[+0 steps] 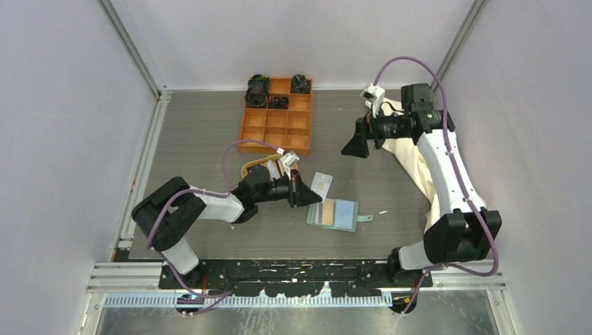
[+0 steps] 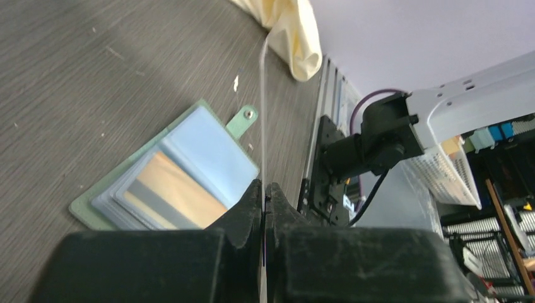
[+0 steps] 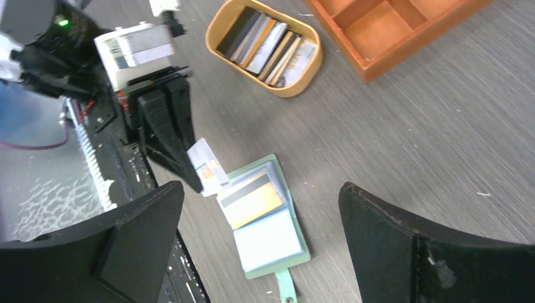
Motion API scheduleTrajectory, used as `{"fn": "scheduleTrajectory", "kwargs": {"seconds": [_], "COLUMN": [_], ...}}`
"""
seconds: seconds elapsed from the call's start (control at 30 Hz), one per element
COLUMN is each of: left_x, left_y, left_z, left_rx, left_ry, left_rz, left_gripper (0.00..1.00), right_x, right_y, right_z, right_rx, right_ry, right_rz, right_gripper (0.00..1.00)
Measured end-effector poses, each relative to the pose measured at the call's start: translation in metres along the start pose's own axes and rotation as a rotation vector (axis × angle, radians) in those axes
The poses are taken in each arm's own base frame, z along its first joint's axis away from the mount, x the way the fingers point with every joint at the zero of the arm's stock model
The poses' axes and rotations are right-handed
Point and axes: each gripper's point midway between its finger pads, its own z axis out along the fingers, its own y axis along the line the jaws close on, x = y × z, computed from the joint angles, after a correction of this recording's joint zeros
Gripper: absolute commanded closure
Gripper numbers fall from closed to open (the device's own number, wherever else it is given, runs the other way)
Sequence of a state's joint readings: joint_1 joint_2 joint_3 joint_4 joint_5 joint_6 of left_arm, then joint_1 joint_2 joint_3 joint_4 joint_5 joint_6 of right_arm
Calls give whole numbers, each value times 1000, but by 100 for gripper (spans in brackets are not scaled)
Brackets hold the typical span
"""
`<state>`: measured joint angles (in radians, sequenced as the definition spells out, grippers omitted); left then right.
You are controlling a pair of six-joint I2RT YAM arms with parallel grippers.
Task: Put the credit cards into the card holder
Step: Insert the credit card into the card holder.
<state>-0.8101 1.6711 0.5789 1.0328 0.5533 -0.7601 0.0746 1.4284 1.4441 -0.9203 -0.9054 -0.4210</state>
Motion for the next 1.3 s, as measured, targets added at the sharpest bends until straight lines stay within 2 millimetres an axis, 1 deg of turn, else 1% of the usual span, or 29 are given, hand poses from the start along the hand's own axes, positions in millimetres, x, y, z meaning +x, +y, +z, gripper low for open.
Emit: {"fn": "scheduleTrajectory", "kwargs": {"seconds": [0.07,0.13,0.17,0.27,0.33,0.37,0.4,0.53,0.73,0.77,0.8,0.83,0.87,0.9,0.97,1.03,1.07,1.13,1.23,1.3], "left_x": [5,8,9,12,14,14,13,11,4,4,3,3,3,3,4,3,2,1,-1,-2], "left_y": [2,1,-2,-8,-14,-15,-16,-18,-20,-21,-21,-21,-21,-21,-20,-21,-22,-23,-25,-25], "left_z": [0,1,0,-3,-4,-4,-3,-1,3,3,4,5,5,6,6,7,7,7,7,7], "left_rx": [-17,-15,-5,39,80,94,111,155,184,189,194,198,201,204,209,214,217,225,232,231], "left_ry": [58,102,125,172,199,205,206,200,169,164,158,153,153,152,150,145,143,138,132,130], "left_rz": [0,8,20,38,44,44,46,28,16,14,10,6,-3,-8,-17,-20,-19,-15,-16,-19], "left_gripper": [100,100,100,100,100,100,100,100,100,100,100,100,100,100,100,100,100,100,100,100], "right_x": [1,10,14,37,56,62,69,82,95,98,101,104,105,104,99,92,92,91,90,89], "right_y": [3,17,24,39,48,51,52,57,62,63,65,67,69,71,73,72,71,70,69,69], "right_z": [-4,-6,-5,3,9,12,14,20,26,28,30,32,34,35,37,39,39,40,40,40], "right_rx": [-38,-120,-162,-290,-368,-394,-423,-465,-460,-452,-444,-436,-429,-423,-418,-417,-416,-414,-413,-414], "right_ry": [-10,6,16,51,95,111,129,148,139,137,136,134,128,122,102,83,80,78,74,72], "right_rz": [-5,-5,-7,34,86,109,138,200,249,247,244,239,234,233,219,215,219,224,228,226], "right_gripper": [11,16,19,22,22,6,1,1,0,2,6,11,21,37,61,77,83,85,82,83]}}
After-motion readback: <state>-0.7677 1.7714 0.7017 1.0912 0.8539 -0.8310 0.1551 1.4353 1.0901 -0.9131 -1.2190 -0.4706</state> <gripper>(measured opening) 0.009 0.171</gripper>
